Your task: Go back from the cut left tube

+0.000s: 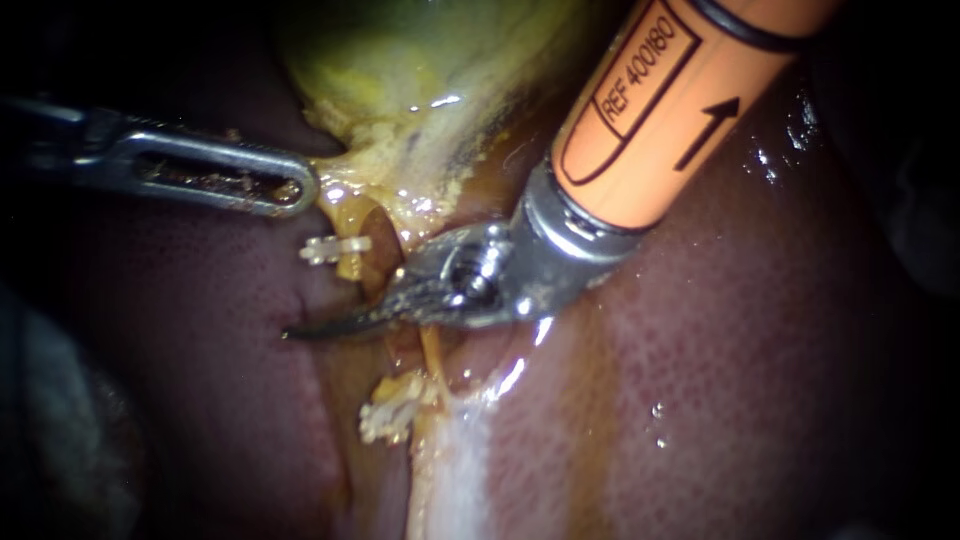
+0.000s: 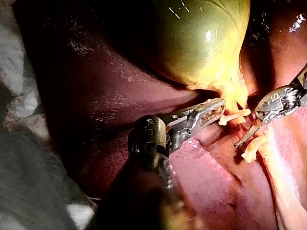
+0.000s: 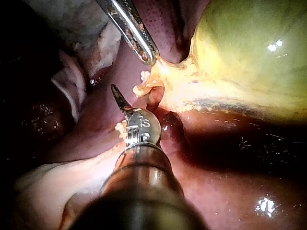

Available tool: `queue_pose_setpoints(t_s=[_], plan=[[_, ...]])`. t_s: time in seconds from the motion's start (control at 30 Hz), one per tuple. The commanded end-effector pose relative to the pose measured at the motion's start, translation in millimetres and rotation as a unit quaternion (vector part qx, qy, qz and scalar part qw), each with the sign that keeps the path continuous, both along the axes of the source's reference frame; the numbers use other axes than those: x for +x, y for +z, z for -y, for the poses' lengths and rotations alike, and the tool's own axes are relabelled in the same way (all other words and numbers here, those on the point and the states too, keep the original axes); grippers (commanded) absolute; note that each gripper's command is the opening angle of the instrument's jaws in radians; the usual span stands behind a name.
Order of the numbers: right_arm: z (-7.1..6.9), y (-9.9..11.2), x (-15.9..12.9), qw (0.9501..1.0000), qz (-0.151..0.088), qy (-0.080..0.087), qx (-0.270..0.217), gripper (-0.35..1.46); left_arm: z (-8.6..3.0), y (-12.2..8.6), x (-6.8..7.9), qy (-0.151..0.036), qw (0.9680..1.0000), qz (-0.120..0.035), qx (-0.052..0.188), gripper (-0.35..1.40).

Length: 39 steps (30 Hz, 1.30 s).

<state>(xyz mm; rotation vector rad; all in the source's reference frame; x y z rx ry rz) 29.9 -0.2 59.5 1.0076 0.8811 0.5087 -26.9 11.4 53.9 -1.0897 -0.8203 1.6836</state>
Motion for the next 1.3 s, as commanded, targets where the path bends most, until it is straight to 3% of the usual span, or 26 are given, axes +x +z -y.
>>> queue_pose_setpoints(t_s=[0.03, 0.2, 0.23, 0.3, 0.33, 0.47, 0.57, 0.7, 0.83, 0.97, 1.3], plan=[[0.0, 0.0, -0.1, 1.0, -0.001, -0.001, 0.0, -0.35, 0.0, 0.0, 0.0, 0.0, 1.0, 0.0, 0.0, -0.35], [0.5, 0.1, -0.2, 1.0, -0.003, -0.004, 0.0, -0.3, -0.1, 0.1, 0.0, 0.0, 1.0, 0.0, 0.0, -0.35], [0.7, 0.2, -0.2, 1.0, -0.006, -0.004, -0.003, 0.19, -0.1, 0.1, 0.1, 0.0, 1.0, 0.0, 0.0, -0.35], [1.0, 0.3, -0.1, 0.9998, -0.015, -0.006, -0.009, 0.69, -0.2, 0.2, 0.1, 0.001, 1.0, 0.0, 0.0, -0.35], [1.0, 0.3, -0.1, 0.9995, -0.032, 0.0, -0.007, 0.89, -0.2, 0.2, 0.1, 0.001, 1.0, 0.0, 0.0, -0.35], [1.0, 0.3, 0.2, 0.9984, -0.054, 0.011, -0.014, 1.23, -0.2, 0.3, 0.3, 0.001, 1.0, 0.0, 0.0, -0.35], [0.9, 0.4, 0.3, 0.9976, -0.049, 0.037, -0.033, 1.35, -0.2, 0.3, 0.3, 0.001, 1.0, 0.001, 0.0, -0.35], [0.9, 0.5, 0.3, 0.9955, -0.053, 0.049, -0.061, 1.43, -0.3, 0.3, 0.3, 0.001, 1.0, 0.001, 0.0, -0.35], [1.3, -0.2, -0.9, 0.9912, -0.041, 0.031, -0.122, 1.43, -0.3, 0.5, 0.3, 0.001, 1.0, 0.001, 0.0, -0.35], [1.9, -1.9, -3.2, 0.9806, -0.016, 0.007, -0.195, 1.45, -0.3, 0.5, 0.4, 0.001, 1.0, 0.001, 0.0, -0.35], [0.7, -5.8, -8.8, 0.9582, 0.04, -0.013, -0.283, 1.43, -0.3, 0.7, 0.5, 0.002, 1.0, 0.001, -0.001, -0.35]])
